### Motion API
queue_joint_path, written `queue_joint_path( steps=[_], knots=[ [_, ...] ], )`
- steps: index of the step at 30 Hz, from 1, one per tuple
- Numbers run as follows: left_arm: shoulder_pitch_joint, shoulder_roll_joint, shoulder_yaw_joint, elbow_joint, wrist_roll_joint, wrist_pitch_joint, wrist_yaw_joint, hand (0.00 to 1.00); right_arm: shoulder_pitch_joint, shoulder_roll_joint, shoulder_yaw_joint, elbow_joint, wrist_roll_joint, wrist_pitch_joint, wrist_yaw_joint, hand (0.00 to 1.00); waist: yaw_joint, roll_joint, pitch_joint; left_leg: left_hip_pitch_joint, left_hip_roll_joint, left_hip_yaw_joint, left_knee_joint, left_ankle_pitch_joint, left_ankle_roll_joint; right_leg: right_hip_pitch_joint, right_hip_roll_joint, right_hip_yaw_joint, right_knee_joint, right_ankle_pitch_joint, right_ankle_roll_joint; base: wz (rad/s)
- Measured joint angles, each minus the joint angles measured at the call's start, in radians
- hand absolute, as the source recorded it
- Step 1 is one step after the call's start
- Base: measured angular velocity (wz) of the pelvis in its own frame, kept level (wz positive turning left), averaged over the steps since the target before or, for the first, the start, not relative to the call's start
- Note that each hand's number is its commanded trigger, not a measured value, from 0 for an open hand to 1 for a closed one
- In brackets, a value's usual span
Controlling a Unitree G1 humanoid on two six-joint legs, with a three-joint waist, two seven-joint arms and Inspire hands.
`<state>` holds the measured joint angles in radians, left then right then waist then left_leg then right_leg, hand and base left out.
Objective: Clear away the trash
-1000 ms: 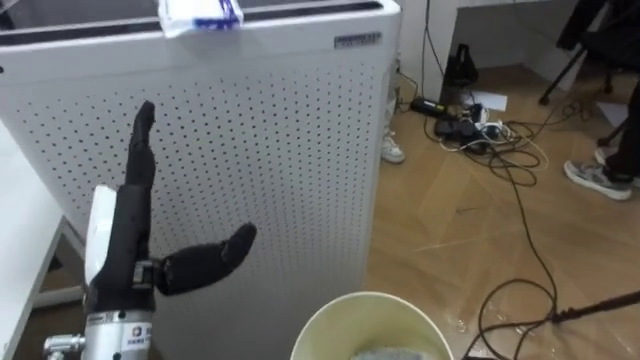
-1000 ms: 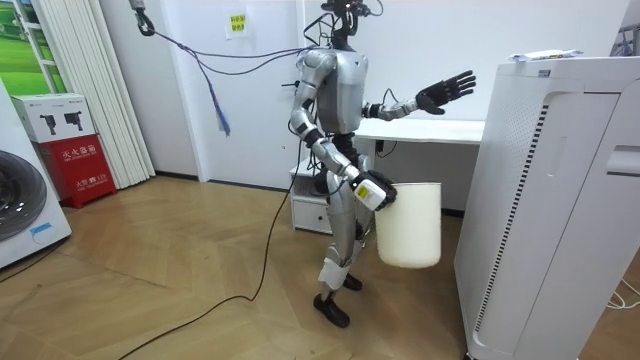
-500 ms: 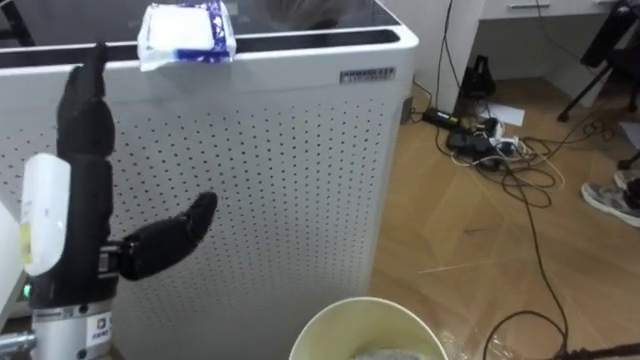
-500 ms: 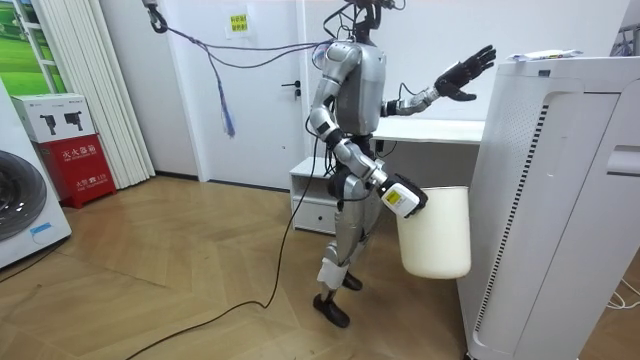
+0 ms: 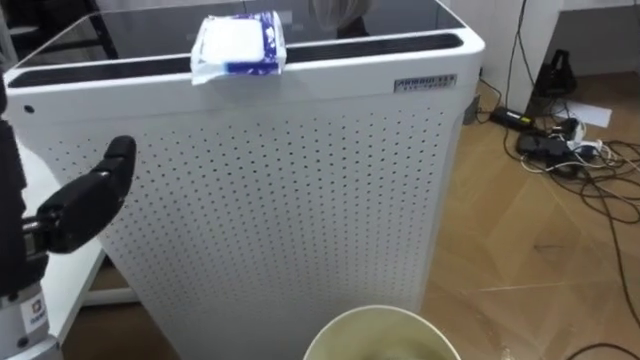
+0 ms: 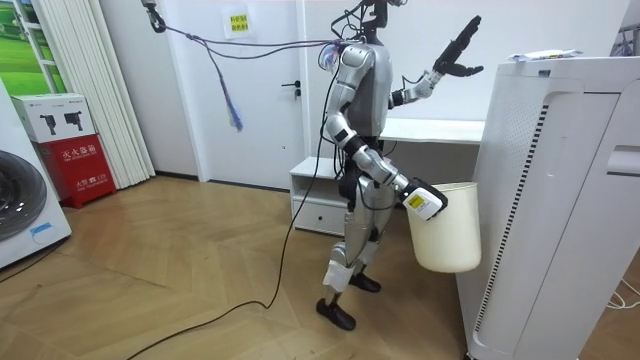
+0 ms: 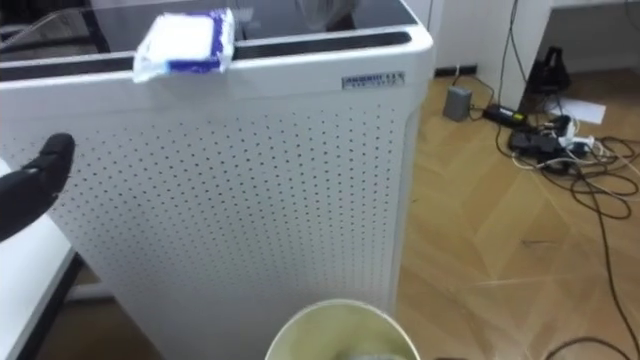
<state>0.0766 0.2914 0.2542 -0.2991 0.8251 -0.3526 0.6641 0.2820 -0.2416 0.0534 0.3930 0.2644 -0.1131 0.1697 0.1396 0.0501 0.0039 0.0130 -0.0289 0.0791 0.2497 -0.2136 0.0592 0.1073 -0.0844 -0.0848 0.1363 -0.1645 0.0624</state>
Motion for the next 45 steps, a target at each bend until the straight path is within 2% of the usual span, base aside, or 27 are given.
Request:
queue_joint_path(
  steps=[5,9,14,18,22,25,29,35,38,39,42,45],
  knots=[
    [0.000,0.012,0.000,-0.003,0.042,0.006,0.002,0.00,0.001,0.000,0.002,-0.001,-0.001,0.002,-0.005,1.00,-0.003,0.001,0.0013,0.018,-0.002,0.001,-0.013,0.000,0.000,0.008,0.000,-0.004,0.001,0.000,0.000,-0.04],
    [0.000,0.036,0.000,-0.003,0.041,0.010,-0.001,0.00,0.001,0.000,0.002,-0.008,-0.001,0.002,-0.005,1.00,-0.006,0.010,0.0069,0.018,-0.002,0.000,-0.015,0.000,0.000,0.008,0.000,-0.006,-0.001,0.000,0.000,0.00],
    [0.000,0.045,0.000,-0.003,0.042,0.020,-0.015,0.00,0.001,0.000,0.003,-0.013,-0.001,0.003,0.005,1.00,-0.010,0.017,0.0105,0.018,-0.002,-0.001,-0.016,0.000,0.000,0.007,0.000,-0.008,-0.001,0.000,0.000,0.00],
    [0.000,0.071,0.000,-0.002,0.042,0.029,-0.025,0.00,-0.001,-0.005,0.003,-0.012,-0.002,0.003,0.030,1.00,-0.022,0.017,0.0109,0.020,-0.003,-0.001,-0.016,0.000,0.000,0.011,0.000,-0.007,-0.001,0.000,0.000,0.00],
    [0.000,0.082,-0.009,-0.002,0.041,0.064,-0.054,0.00,-0.001,-0.021,0.003,-0.012,-0.001,0.007,0.059,1.00,-0.036,0.025,0.0126,0.030,-0.002,0.001,-0.020,0.000,0.000,0.018,0.000,-0.006,-0.001,0.000,0.000,-0.02],
    [0.000,0.084,-0.023,-0.002,0.042,0.085,-0.074,0.00,-0.002,-0.032,0.002,-0.012,-0.002,0.018,0.071,1.00,-0.050,0.033,0.0089,0.031,-0.002,0.001,-0.022,0.000,0.000,0.019,0.000,-0.005,-0.001,0.000,0.000,0.00],
    [0.000,0.098,-0.023,-0.002,0.042,0.094,-0.093,0.00,-0.002,-0.051,0.002,-0.012,-0.007,0.038,0.076,1.00,-0.063,0.055,0.0034,0.036,-0.002,0.006,-0.028,0.000,0.000,0.019,0.000,0.000,-0.001,0.000,0.000,-0.02],
    [-0.025,0.123,-0.023,-0.002,0.042,0.114,-0.111,0.00,-0.004,-0.067,0.002,-0.012,-0.009,0.050,0.086,1.00,-0.065,0.058,0.0063,0.038,-0.001,0.015,-0.032,0.000,0.000,0.015,0.000,0.004,-0.001,0.000,0.000,-0.05],
    [-0.034,0.149,-0.023,0.000,0.041,0.123,-0.121,0.00,-0.007,-0.075,0.002,-0.013,-0.018,0.051,0.095,1.00,-0.064,0.056,0.0080,0.039,-0.001,0.017,-0.035,0.001,0.000,0.014,0.000,0.004,0.000,0.000,0.000,-0.03],
    [-0.038,0.169,-0.023,0.003,0.041,0.127,-0.133,0.00,-0.009,-0.076,0.002,-0.013,-0.028,0.051,0.095,1.00,-0.064,0.055,0.0084,0.039,-0.001,0.017,-0.036,0.001,0.000,0.014,0.000,0.003,0.000,0.000,0.000,0.00],
    [-0.056,0.201,-0.023,0.005,0.041,0.130,-0.157,0.00,-0.012,-0.078,0.002,-0.013,-0.047,0.051,0.095,1.00,-0.067,0.054,0.0090,0.038,-0.001,0.017,-0.037,0.001,0.000,0.013,0.000,0.003,0.000,0.000,0.000,0.00],
    [-0.093,0.206,-0.023,0.005,0.041,0.136,-0.179,0.00,-0.021,-0.079,0.003,-0.013,-0.054,0.051,0.097,1.00,-0.066,0.051,0.0115,0.033,-0.001,0.017,-0.037,0.001,0.000,0.013,0.000,0.003,0.000,0.000,0.000,0.00]
  ],
)
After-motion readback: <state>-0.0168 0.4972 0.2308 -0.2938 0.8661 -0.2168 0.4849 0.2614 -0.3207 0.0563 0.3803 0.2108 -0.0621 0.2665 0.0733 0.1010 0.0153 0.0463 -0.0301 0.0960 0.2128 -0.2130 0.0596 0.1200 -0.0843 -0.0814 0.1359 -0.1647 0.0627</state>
